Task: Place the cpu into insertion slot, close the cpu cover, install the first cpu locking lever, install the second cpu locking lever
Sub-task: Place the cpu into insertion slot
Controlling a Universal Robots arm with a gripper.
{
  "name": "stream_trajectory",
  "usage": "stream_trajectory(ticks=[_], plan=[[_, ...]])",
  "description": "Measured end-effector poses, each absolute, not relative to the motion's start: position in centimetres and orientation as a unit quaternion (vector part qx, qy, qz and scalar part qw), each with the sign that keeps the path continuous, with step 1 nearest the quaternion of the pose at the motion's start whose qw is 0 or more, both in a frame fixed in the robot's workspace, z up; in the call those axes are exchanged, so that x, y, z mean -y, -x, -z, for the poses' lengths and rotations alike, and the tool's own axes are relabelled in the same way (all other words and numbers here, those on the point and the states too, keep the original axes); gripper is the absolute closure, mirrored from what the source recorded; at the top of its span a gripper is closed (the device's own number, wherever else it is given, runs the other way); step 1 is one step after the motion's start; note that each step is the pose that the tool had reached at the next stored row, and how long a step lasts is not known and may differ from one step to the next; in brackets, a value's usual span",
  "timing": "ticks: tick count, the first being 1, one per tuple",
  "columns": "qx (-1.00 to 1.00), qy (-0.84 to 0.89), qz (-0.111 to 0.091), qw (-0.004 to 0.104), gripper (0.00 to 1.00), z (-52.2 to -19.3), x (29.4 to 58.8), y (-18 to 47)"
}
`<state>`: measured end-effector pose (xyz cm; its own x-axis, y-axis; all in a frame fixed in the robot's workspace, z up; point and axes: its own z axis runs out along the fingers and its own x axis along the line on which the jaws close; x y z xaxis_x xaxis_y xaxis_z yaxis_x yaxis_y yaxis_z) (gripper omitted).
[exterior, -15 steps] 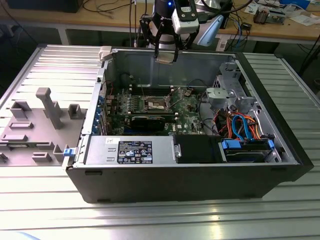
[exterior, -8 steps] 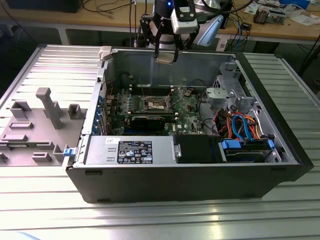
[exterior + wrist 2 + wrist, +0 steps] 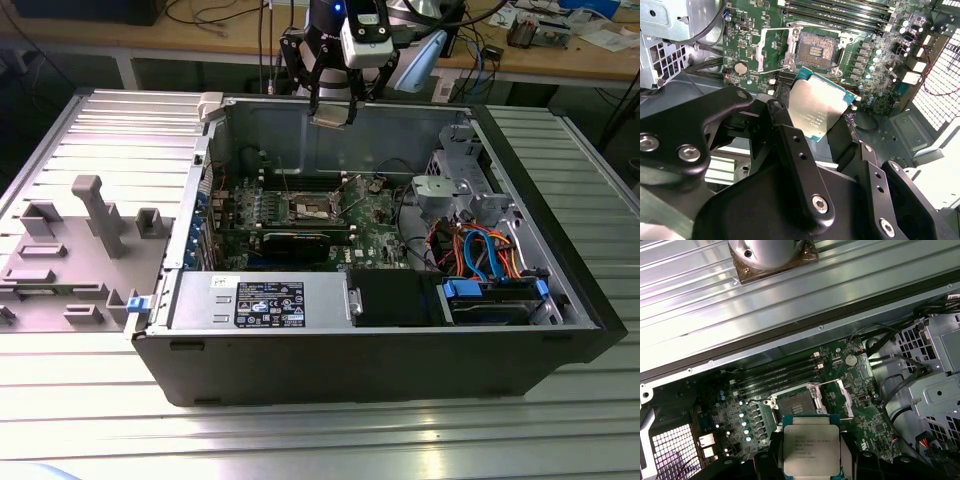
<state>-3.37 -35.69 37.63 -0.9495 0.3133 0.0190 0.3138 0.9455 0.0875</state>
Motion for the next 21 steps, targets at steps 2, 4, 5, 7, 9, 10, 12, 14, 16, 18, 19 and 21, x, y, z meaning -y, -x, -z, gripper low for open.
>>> stream_trajectory(ticks=[2, 4, 5, 7, 9, 10, 12, 14, 16, 18, 19, 21], plan=[[0.986, 0.159, 0.045, 0.002, 0.46, -37.63, 35.69, 3.37], [0.986, 0.159, 0.045, 0.002, 0.46, -37.63, 35.69, 3.37], [0.986, 0.159, 0.045, 0.002, 0.46, -37.63, 35.69, 3.37], [0.986, 0.159, 0.045, 0.002, 0.46, -37.63, 35.69, 3.37], [0.986, 0.161, 0.045, 0.002, 0.46, -37.63, 35.69, 3.37], [0.986, 0.163, 0.045, 0.002, 0.46, -37.62, 35.69, 3.37], [0.985, 0.167, 0.045, 0.002, 0.46, -37.62, 35.69, 3.37], [0.984, 0.172, 0.045, 0.002, 0.46, -37.62, 35.69, 3.37], [0.983, 0.176, 0.045, 0.002, 0.46, -37.62, 35.69, 3.37], [0.983, 0.180, 0.045, 0.001, 0.46, -37.62, 35.69, 3.37], [0.983, 0.180, 0.045, 0.002, 0.46, -37.62, 35.69, 3.37], [0.983, 0.180, 0.045, 0.001, 0.46, -37.62, 35.69, 3.37]])
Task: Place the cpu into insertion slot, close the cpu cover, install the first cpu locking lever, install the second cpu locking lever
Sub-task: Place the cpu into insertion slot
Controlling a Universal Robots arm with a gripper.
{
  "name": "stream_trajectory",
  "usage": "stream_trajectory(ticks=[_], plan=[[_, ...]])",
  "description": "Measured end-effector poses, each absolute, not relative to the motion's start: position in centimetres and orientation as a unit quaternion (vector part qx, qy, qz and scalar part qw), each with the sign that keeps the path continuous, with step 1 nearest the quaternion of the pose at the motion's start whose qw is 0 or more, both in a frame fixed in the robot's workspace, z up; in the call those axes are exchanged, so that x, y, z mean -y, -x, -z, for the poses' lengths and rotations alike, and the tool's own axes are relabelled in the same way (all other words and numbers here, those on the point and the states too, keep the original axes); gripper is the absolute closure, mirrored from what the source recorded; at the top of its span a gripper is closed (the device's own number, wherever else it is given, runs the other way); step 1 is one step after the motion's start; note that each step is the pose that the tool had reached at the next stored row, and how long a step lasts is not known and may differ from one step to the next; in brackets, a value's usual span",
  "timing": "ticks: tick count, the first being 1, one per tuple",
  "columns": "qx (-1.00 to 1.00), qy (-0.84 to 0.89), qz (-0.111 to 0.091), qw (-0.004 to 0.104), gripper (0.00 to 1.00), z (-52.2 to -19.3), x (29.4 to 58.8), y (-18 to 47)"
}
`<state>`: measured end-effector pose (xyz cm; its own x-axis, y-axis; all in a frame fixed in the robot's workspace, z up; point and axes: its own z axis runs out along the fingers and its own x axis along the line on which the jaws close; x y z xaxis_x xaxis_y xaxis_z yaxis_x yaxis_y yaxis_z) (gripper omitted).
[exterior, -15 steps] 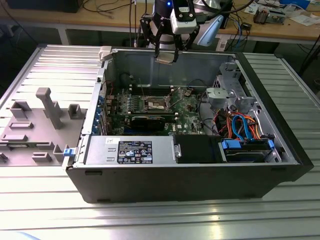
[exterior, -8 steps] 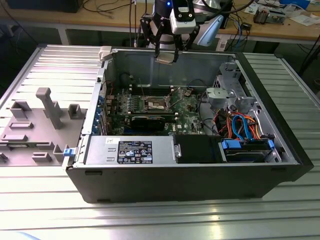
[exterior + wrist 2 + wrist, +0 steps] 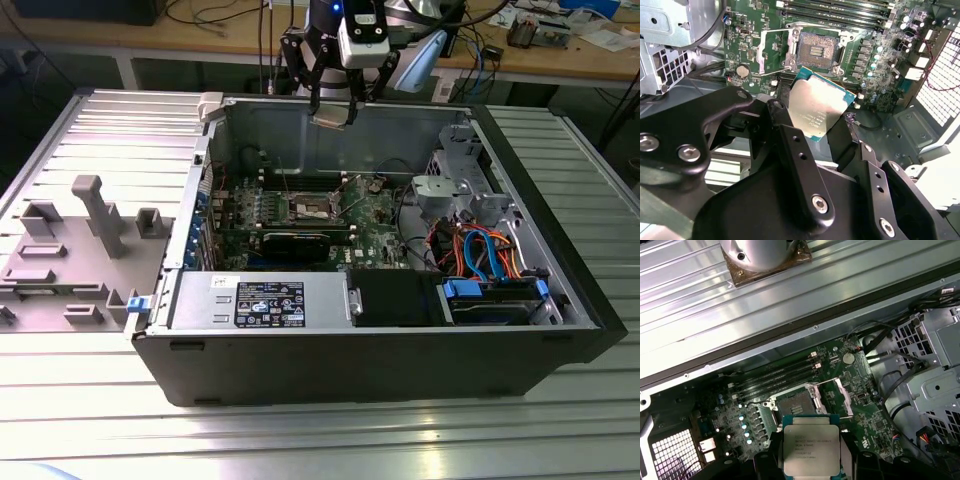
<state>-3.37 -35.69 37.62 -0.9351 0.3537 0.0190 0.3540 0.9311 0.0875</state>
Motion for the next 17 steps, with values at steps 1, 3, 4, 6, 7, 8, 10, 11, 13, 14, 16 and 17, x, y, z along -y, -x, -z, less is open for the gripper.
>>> stream_trajectory(ticks=[1, 3, 4, 6, 7, 8, 10, 11, 13, 14, 16, 17], plan=[[0.983, 0.180, 0.045, 0.001, 0.46, -37.62, 35.69, 3.37], [0.983, 0.180, 0.045, 0.001, 0.46, -37.62, 35.69, 3.37], [0.983, 0.180, 0.045, 0.001, 0.46, -37.62, 35.69, 3.37], [0.983, 0.180, 0.045, 0.001, 0.46, -37.62, 35.69, 3.37], [0.983, 0.180, 0.045, 0.001, 0.46, -37.62, 35.68, 3.37], [0.983, 0.180, 0.045, 0.001, 0.46, -37.62, 35.69, 3.37], [0.982, 0.182, 0.045, 0.001, 0.46, -37.62, 35.69, 3.37], [0.982, 0.182, 0.045, 0.001, 0.46, -37.62, 35.69, 3.37], [0.982, 0.185, 0.045, 0.001, 0.46, -37.61, 35.69, 3.37], [0.981, 0.189, 0.045, 0.001, 0.46, -37.60, 35.69, 3.37], [0.980, 0.196, 0.045, 0.001, 0.46, -37.56, 35.69, 3.37], [0.978, 0.204, 0.045, 0.000, 0.46, -37.54, 35.69, 3.38]])
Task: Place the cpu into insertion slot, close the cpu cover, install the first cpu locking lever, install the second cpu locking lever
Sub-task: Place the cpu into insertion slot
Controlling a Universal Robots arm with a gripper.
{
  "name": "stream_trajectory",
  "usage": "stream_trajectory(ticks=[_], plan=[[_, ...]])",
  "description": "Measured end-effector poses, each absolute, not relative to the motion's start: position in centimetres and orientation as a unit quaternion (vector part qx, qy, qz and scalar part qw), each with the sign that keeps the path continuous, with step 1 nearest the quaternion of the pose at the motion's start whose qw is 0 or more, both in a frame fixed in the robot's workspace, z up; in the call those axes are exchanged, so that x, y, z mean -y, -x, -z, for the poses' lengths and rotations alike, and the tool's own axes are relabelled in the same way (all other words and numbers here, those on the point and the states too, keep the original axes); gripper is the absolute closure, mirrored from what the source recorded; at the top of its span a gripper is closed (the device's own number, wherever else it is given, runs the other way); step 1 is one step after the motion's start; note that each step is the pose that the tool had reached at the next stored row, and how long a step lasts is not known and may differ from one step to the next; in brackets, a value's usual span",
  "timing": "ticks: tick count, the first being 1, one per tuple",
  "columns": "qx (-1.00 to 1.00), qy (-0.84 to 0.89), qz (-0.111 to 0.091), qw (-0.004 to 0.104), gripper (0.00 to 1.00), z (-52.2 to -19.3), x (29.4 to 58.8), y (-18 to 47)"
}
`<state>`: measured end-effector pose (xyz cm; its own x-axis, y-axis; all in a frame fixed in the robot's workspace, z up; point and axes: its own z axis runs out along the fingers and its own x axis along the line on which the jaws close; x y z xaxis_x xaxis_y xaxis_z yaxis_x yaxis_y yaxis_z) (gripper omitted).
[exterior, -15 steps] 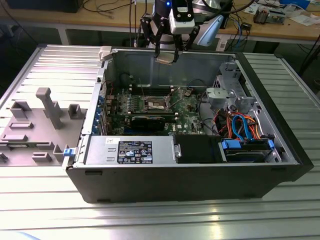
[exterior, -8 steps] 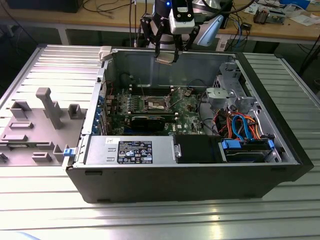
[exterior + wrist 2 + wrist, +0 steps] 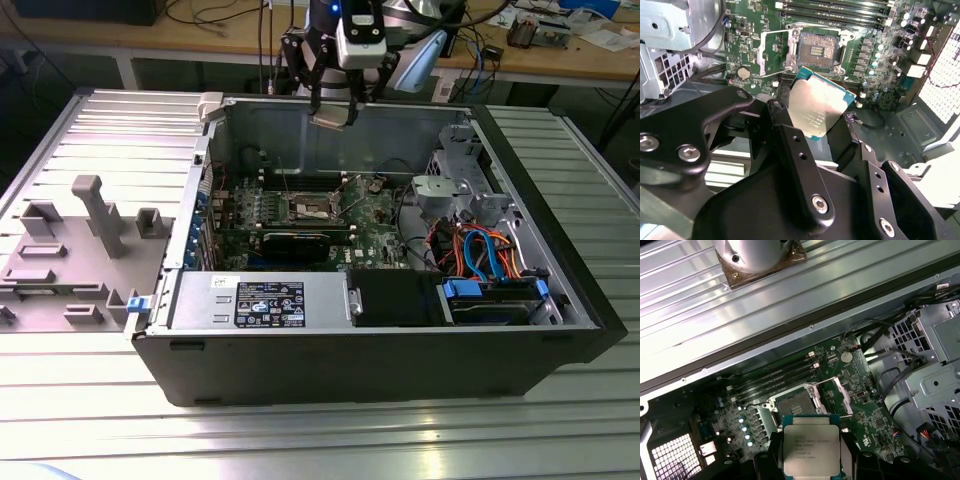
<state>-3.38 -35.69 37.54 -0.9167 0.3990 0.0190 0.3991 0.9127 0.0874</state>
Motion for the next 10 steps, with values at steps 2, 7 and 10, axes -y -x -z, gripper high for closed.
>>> stream_trajectory(ticks=[2, 7, 10], plan=[[0.975, 0.217, 0.045, 0.000, 0.46, -37.50, 35.69, 3.37], [0.967, 0.249, 0.045, -0.002, 0.46, -37.45, 35.69, 3.37], [0.966, 0.254, 0.045, -0.002, 0.46, -37.44, 35.69, 3.37]])
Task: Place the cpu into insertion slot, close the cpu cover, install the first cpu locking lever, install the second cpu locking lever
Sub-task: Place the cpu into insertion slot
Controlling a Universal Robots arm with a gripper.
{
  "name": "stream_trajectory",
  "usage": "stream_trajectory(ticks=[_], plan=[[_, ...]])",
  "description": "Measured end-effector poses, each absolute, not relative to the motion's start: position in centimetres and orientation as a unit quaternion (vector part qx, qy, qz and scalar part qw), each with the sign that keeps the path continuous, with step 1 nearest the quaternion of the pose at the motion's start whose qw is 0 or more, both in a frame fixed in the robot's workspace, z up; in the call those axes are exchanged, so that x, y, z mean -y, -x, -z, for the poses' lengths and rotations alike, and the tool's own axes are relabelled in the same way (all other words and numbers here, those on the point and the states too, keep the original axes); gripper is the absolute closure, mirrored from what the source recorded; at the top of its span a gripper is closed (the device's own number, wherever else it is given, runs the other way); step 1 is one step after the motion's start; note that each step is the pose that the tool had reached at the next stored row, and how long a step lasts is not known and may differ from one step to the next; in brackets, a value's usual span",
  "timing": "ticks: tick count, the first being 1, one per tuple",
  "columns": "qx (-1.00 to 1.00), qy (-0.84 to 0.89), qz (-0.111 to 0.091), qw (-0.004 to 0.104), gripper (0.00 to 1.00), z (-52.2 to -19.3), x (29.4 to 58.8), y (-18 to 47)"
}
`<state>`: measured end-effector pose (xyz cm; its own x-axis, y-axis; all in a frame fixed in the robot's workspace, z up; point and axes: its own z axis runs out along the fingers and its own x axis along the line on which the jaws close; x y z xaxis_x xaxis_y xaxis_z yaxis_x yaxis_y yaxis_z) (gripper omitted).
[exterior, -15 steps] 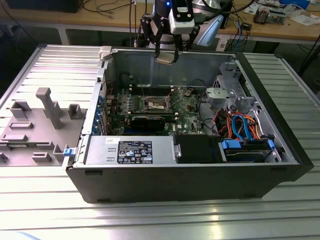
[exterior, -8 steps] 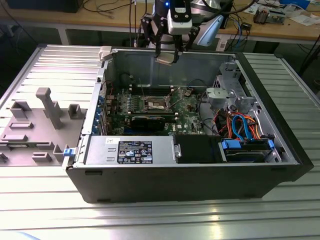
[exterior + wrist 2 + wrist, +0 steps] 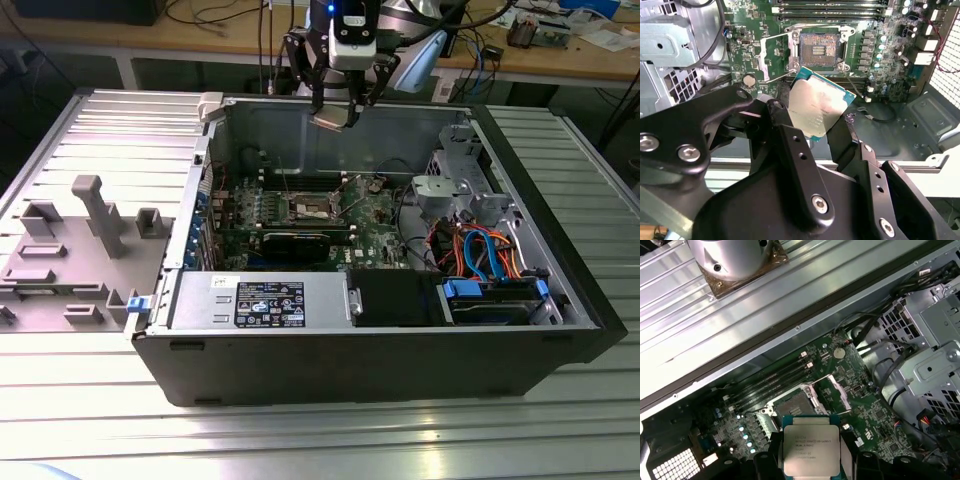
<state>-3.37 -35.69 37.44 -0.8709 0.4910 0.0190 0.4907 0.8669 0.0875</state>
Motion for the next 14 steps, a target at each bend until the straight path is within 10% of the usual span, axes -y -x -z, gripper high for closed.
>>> stream_trajectory(ticks=[14], plan=[[-0.964, -0.262, -0.045, 0.002, 0.46, -37.43, 35.68, 3.37]])
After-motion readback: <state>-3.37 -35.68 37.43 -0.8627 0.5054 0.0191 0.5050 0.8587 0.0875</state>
